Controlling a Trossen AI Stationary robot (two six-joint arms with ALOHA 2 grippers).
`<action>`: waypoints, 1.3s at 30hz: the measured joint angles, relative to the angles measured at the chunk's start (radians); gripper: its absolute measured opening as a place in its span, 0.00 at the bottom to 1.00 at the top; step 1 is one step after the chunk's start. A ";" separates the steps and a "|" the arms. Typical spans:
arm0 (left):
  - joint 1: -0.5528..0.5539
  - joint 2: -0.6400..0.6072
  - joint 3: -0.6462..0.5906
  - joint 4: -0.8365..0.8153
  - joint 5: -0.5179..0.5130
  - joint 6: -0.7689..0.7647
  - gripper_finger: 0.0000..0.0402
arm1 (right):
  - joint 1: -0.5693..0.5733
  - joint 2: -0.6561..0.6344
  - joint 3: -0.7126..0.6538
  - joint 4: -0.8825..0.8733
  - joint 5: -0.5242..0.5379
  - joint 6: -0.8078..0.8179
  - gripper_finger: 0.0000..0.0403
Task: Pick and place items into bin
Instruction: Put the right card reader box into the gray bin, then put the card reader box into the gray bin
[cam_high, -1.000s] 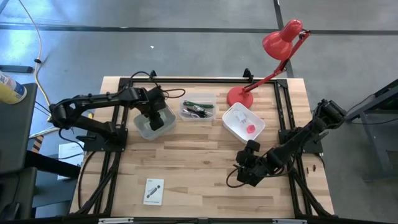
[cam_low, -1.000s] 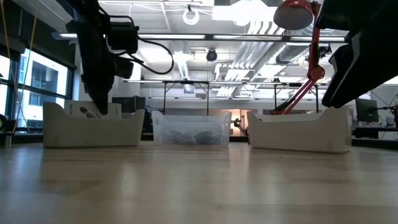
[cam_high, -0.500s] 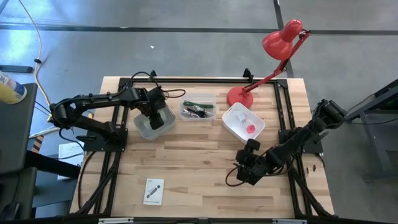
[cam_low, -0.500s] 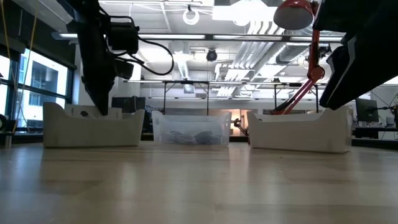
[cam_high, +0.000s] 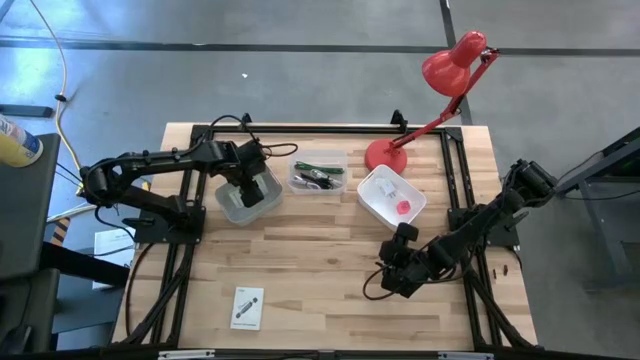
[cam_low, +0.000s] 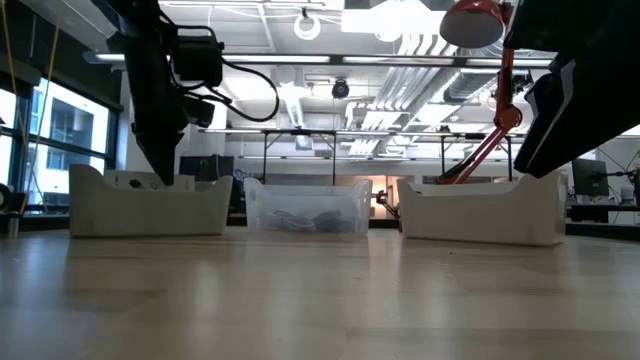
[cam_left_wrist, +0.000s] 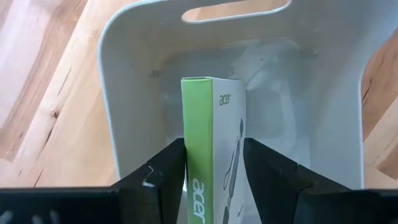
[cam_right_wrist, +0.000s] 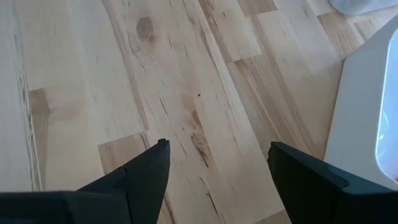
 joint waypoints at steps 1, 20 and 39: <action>-0.007 0.000 0.000 0.000 -0.001 0.000 0.38 | 0.000 0.000 0.000 0.000 0.000 0.000 0.64; -0.180 0.000 0.000 -0.053 -0.232 -0.091 0.44 | 0.000 0.000 0.001 0.001 0.000 -0.001 0.64; -0.321 0.000 0.123 -0.184 -0.417 -0.185 0.45 | 0.000 0.000 0.002 0.002 0.000 0.001 0.64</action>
